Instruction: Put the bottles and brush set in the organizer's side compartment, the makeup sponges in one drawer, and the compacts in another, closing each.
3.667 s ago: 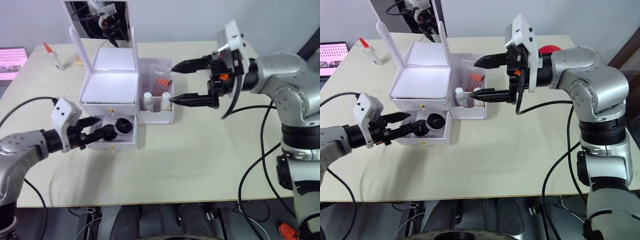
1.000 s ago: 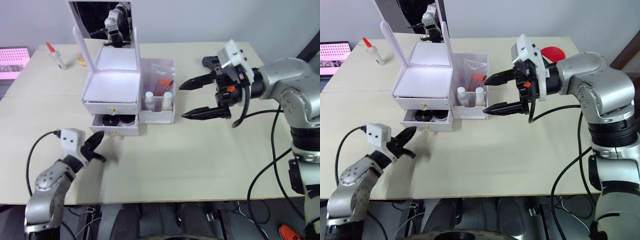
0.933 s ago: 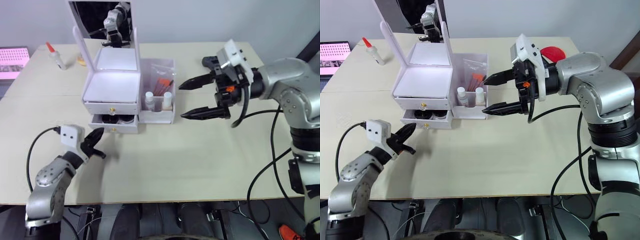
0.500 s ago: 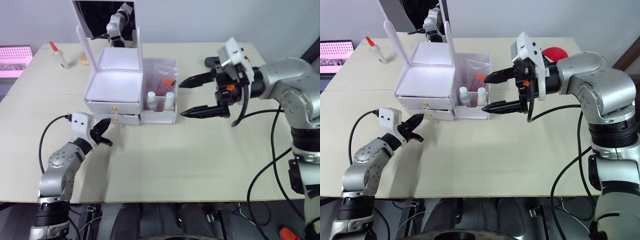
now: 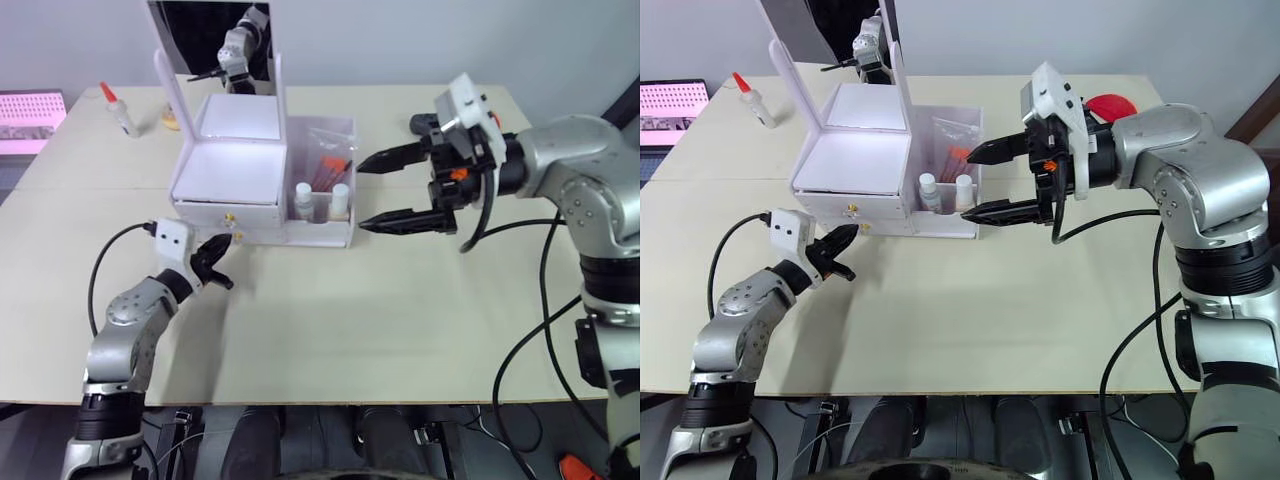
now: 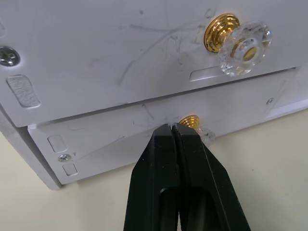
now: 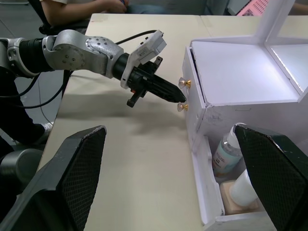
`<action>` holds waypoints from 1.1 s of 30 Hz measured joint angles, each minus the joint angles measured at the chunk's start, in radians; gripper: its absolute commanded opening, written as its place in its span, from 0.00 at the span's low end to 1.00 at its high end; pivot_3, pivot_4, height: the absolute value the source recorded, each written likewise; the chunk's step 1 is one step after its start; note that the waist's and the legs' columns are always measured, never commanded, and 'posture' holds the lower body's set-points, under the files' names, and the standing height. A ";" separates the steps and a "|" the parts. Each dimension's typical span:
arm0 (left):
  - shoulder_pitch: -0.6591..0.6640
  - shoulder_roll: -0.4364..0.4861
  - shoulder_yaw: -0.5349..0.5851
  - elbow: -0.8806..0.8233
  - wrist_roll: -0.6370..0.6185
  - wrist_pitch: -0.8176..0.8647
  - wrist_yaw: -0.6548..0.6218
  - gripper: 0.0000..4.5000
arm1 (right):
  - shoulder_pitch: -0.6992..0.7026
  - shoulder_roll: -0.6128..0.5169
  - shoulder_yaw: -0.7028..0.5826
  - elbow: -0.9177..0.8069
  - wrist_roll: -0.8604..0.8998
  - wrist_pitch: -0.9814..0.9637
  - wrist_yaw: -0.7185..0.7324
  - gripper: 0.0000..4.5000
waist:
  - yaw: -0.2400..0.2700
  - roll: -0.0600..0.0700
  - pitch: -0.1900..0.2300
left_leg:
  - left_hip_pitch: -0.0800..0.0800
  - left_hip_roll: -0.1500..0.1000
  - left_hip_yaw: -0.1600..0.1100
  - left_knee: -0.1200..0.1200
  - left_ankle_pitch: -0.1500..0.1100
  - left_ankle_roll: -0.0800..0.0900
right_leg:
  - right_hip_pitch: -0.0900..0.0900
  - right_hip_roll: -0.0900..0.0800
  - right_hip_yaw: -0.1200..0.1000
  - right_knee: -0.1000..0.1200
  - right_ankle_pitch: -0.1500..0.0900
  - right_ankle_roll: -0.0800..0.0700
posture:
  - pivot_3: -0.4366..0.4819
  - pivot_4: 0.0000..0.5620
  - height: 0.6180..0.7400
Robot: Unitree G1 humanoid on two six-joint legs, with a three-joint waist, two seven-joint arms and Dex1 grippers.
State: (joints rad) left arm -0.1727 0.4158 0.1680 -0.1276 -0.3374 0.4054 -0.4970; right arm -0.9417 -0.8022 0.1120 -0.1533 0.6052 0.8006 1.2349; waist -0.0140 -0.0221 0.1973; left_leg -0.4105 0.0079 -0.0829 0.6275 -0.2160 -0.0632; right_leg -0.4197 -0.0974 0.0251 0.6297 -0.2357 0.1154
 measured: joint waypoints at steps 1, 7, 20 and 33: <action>0.000 0.003 0.002 0.008 0.002 0.000 0.001 0.02 | 0.000 0.000 0.000 0.000 0.000 0.000 -0.002 1.00 | 0.000 0.000 0.000 | 0.000 0.000 0.000 0.000 0.000 0.000 | 0.000 0.000 0.000 0.000 0.000 0.000 | 0.48 0.27 1.00; 0.021 0.018 0.016 -0.005 0.000 -0.001 0.004 0.02 | 0.000 0.003 0.000 0.000 0.003 0.000 -0.011 1.00 | -0.003 0.000 0.000 | 0.000 0.000 0.000 -0.001 0.000 0.000 | 0.000 0.000 0.000 0.000 0.000 0.000 | 0.48 0.27 1.00; 0.309 0.117 0.217 -0.348 -0.219 0.257 0.016 0.20 | 0.096 -0.030 0.015 0.178 -0.173 -0.173 -0.045 1.00 | -0.001 0.000 0.000 | 0.000 0.001 0.000 0.000 0.000 0.000 | -0.001 0.000 0.000 -0.001 0.000 0.000 | 0.48 0.27 1.00; 0.569 0.313 0.606 -0.358 -0.226 0.228 -0.133 1.00 | 0.405 0.026 -0.324 0.497 -0.156 -0.543 -0.103 1.00 | -0.006 0.000 0.001 | 0.000 0.004 0.003 -0.007 0.000 0.000 | -0.002 0.002 0.000 -0.007 0.001 -0.003 | 0.48 0.27 1.00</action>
State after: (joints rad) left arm 0.3964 0.7292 0.7741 -0.4852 -0.5632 0.6338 -0.6300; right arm -0.5370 -0.7763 -0.2118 0.3434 0.4494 0.2574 1.1321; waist -0.0205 -0.0217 0.1979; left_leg -0.4103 0.0118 -0.0799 0.6210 -0.2162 -0.0631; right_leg -0.4216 -0.0954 0.0256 0.6226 -0.2346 0.1125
